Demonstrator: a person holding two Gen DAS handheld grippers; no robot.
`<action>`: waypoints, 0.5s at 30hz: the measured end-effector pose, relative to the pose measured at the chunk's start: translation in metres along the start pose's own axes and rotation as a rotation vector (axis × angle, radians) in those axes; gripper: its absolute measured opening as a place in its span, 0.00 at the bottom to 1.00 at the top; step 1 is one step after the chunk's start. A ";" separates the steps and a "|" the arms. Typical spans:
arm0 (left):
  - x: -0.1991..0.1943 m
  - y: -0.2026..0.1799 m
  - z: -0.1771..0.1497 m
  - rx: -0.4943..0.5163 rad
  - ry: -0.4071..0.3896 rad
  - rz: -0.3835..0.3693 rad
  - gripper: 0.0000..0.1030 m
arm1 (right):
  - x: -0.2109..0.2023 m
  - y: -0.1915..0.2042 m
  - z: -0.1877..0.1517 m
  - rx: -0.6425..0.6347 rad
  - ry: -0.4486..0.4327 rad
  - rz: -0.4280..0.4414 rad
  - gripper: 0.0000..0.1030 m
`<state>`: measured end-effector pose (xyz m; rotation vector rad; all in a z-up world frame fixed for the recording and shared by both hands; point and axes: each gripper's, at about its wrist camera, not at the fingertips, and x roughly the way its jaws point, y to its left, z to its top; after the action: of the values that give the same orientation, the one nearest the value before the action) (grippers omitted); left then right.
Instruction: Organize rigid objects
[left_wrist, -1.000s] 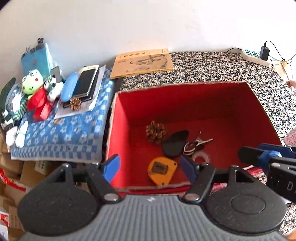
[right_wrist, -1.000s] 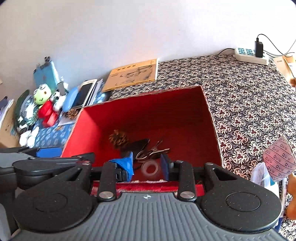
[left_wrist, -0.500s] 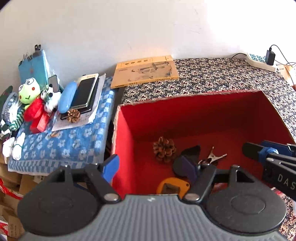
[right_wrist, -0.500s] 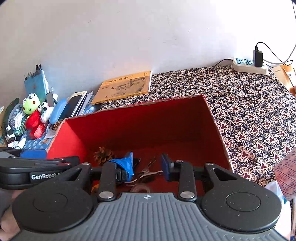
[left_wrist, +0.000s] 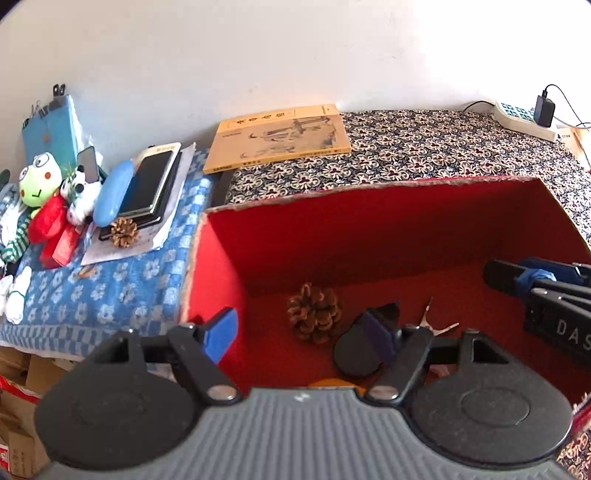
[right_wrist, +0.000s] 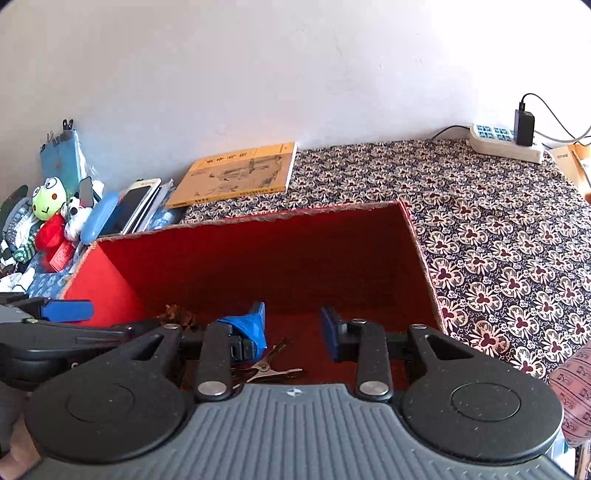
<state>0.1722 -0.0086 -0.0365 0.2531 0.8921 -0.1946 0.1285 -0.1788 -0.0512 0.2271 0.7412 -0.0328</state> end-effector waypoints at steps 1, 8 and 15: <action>0.002 -0.002 0.001 0.002 -0.001 0.003 0.73 | 0.001 -0.001 0.000 0.000 0.006 0.003 0.15; 0.017 -0.008 0.002 0.002 0.025 -0.002 0.73 | 0.011 -0.002 0.004 -0.001 0.035 0.015 0.15; 0.023 -0.006 0.004 0.000 0.035 0.000 0.74 | 0.017 -0.004 0.005 0.001 0.074 0.013 0.15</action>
<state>0.1871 -0.0172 -0.0531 0.2570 0.9265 -0.1907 0.1434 -0.1831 -0.0600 0.2354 0.8130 -0.0122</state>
